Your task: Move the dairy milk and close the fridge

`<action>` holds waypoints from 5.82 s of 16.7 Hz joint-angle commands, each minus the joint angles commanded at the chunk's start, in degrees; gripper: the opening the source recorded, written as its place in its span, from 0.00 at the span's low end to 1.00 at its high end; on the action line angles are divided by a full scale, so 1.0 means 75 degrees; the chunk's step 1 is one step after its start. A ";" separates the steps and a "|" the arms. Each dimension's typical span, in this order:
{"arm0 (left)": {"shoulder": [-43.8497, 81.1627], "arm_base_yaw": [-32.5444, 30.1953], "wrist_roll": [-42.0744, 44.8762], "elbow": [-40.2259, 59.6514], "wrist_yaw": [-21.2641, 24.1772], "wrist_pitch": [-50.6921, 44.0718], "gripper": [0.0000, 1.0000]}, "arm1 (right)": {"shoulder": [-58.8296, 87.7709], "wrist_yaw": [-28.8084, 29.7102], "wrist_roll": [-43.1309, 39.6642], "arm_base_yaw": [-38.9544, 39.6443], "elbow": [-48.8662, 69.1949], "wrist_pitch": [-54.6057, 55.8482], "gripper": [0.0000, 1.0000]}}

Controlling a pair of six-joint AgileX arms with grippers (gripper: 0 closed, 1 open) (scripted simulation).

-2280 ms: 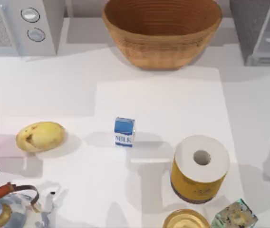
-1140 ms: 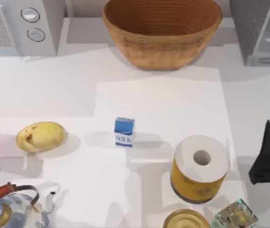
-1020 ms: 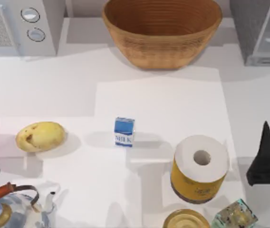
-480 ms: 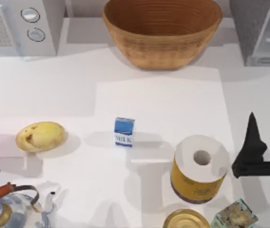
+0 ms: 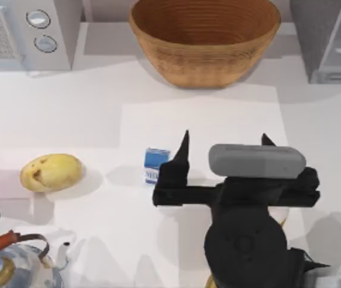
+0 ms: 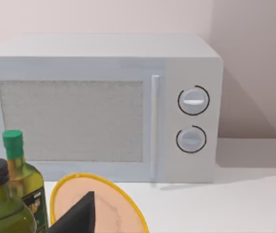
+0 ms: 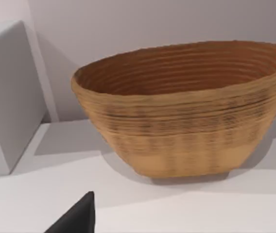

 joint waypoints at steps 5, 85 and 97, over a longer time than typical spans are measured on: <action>0.0000 0.0000 0.0000 0.0000 0.0000 0.0000 1.00 | 0.3868 0.0845 0.0926 0.0316 0.2657 -0.0247 1.00; 0.0000 0.0000 0.0000 0.0000 0.0000 0.0000 1.00 | 0.4193 -0.1733 -0.0636 -0.3334 0.2748 0.0903 0.00; 0.0000 0.0000 0.0000 0.0000 0.0000 0.0000 1.00 | 0.1002 -0.7130 -0.1817 -0.7706 -0.0561 0.2338 0.00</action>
